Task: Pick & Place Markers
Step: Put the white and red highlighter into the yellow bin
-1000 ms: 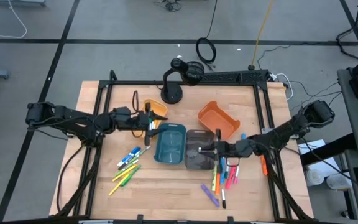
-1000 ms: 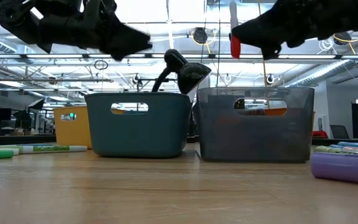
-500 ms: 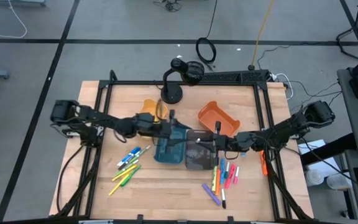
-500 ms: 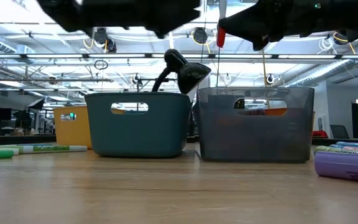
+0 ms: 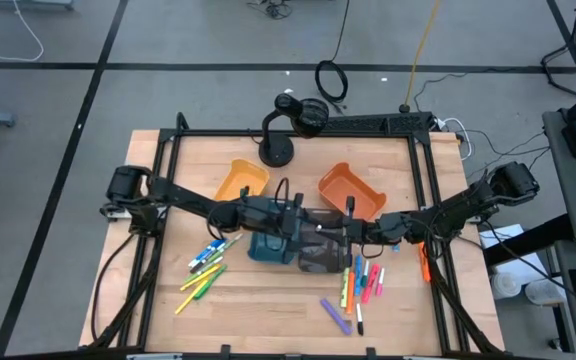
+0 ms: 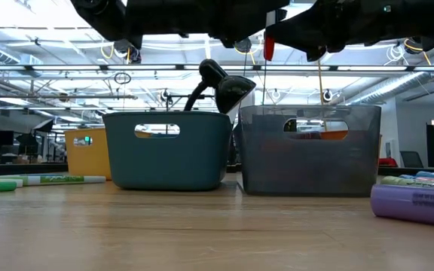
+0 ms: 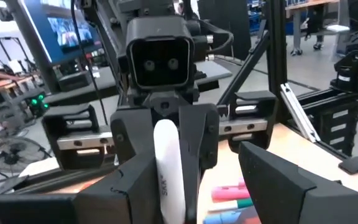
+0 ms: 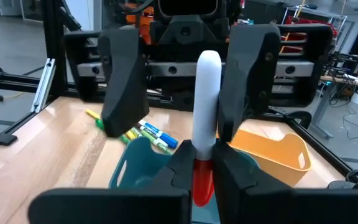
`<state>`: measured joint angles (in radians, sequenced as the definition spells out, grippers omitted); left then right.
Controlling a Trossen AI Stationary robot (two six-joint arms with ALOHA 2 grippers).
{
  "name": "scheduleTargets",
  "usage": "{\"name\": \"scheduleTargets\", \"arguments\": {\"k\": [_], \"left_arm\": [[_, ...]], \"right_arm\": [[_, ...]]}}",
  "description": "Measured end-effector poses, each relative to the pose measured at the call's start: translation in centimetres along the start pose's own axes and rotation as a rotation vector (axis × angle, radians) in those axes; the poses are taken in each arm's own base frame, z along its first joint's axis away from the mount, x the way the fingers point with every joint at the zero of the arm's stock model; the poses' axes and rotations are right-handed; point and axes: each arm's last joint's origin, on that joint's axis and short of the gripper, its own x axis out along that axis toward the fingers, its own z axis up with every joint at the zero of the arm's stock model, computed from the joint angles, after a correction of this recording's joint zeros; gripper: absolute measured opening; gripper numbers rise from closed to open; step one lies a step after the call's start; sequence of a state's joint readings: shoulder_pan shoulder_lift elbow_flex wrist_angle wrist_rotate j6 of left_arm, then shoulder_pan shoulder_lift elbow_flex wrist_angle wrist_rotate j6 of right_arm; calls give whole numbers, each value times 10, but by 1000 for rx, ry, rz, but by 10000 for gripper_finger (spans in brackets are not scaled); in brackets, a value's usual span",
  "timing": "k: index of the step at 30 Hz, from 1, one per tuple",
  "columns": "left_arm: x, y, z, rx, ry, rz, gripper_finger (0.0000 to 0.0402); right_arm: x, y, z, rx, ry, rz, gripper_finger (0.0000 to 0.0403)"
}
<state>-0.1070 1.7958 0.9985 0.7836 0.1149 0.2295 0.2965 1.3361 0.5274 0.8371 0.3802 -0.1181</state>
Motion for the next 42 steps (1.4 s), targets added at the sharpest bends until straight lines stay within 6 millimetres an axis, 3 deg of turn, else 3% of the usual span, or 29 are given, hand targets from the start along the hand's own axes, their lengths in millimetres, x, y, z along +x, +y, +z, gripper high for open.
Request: {"name": "scheduleTargets", "arguments": {"k": [11,21,27,32,42], "left_arm": [[0,3,0,5,2,16,205],[0,7,2,14,-14,50,34],[-3,10,5,7,16,107,35],[-15,10,21,28,95,161,35],[-71,19,50,-65,360,374,35]], "right_arm": [[0,0,-1,5,10,-7,23],[0,0,-2,7,19,6,23],[0,1,-1,32,12,32,53],[0,1,-2,77,19,47,89],[0,2,-2,77,21,47,108]]}}
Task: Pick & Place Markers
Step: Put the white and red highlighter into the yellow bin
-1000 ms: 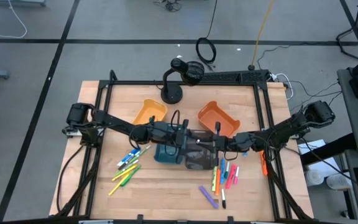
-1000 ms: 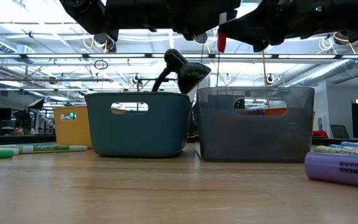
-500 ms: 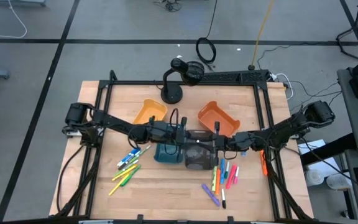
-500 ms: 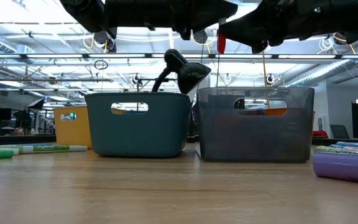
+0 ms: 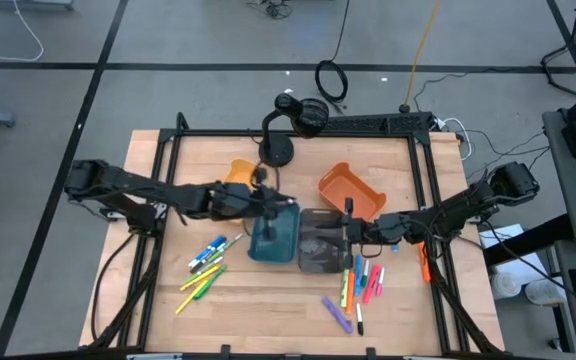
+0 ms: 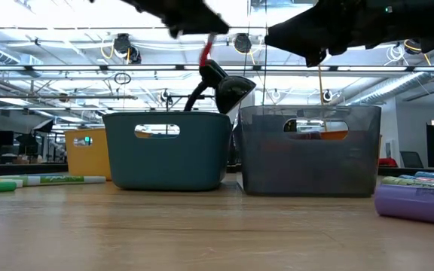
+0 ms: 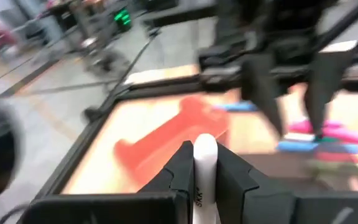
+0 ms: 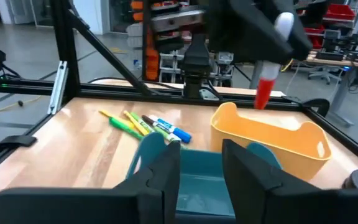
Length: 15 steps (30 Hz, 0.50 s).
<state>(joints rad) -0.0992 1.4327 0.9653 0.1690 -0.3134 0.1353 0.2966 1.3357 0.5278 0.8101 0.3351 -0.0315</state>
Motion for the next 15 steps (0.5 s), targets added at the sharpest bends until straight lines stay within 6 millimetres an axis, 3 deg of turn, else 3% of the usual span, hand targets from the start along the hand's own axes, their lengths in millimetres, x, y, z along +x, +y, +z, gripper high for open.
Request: {"name": "scheduleTargets", "arguments": {"k": [5,10,15], "left_arm": [[-36,20,-26,-47,-19,112,35],[-77,50,-57,-233,-65,266,35],[-96,70,-94,-429,47,436,35]], "right_arm": [[0,0,0,6,0,-1,104],[0,0,0,16,0,-1,104],[0,0,0,17,-1,-3,100]]}}
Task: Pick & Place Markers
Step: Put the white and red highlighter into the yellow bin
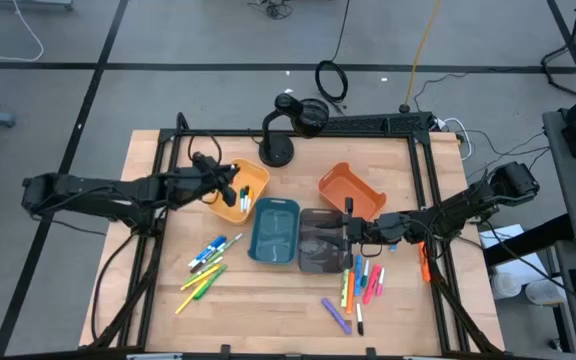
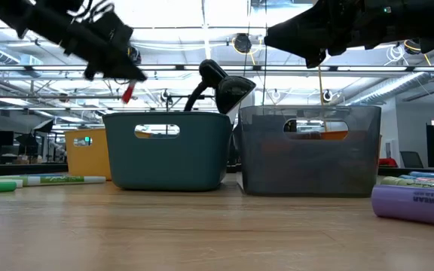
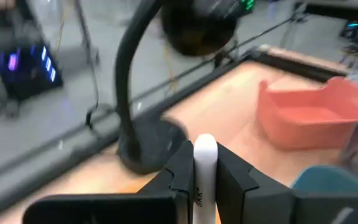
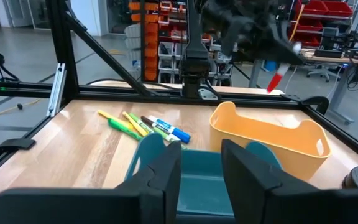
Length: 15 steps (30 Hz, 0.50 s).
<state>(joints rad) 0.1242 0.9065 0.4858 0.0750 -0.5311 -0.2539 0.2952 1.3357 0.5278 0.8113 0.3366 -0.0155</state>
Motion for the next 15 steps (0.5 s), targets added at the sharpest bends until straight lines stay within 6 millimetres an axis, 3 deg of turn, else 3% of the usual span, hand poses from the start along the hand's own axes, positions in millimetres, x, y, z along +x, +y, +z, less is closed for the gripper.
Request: {"name": "scheduleTargets", "arguments": {"k": [5,15], "left_arm": [[4,8,-3,-129,70,-76,43],[5,7,-2,-136,67,-120,51]], "right_arm": [[0,0,1,1,-7,-2,100],[0,0,0,-2,-1,-2,100]]}}
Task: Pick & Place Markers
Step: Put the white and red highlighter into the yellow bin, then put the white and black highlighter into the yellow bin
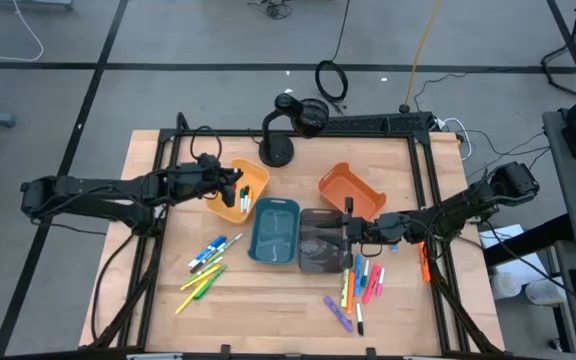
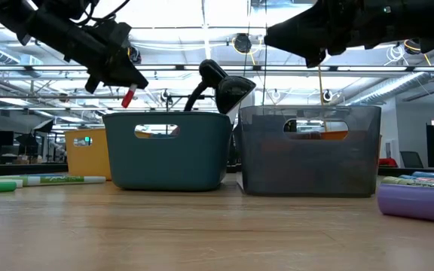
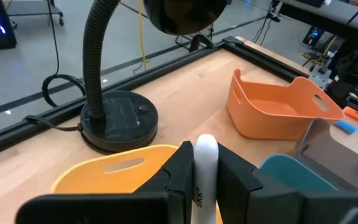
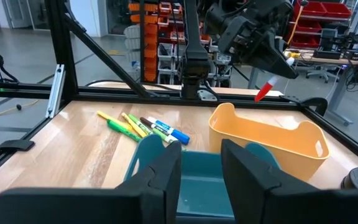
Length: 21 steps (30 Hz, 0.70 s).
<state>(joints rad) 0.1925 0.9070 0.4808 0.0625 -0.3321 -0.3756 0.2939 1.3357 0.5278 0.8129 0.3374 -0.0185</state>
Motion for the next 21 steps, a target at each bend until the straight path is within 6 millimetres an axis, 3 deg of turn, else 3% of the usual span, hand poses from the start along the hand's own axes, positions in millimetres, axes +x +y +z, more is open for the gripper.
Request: {"name": "scheduleTargets", "arguments": {"k": [7,18,21], "left_arm": [[0,0,0,4,0,0,67],[0,0,0,26,0,0,149],[0,0,1,55,-6,-3,166]], "right_arm": [[0,0,0,-1,2,1,100],[0,0,0,5,3,3,100],[0,2,0,157,5,46,100]]}}
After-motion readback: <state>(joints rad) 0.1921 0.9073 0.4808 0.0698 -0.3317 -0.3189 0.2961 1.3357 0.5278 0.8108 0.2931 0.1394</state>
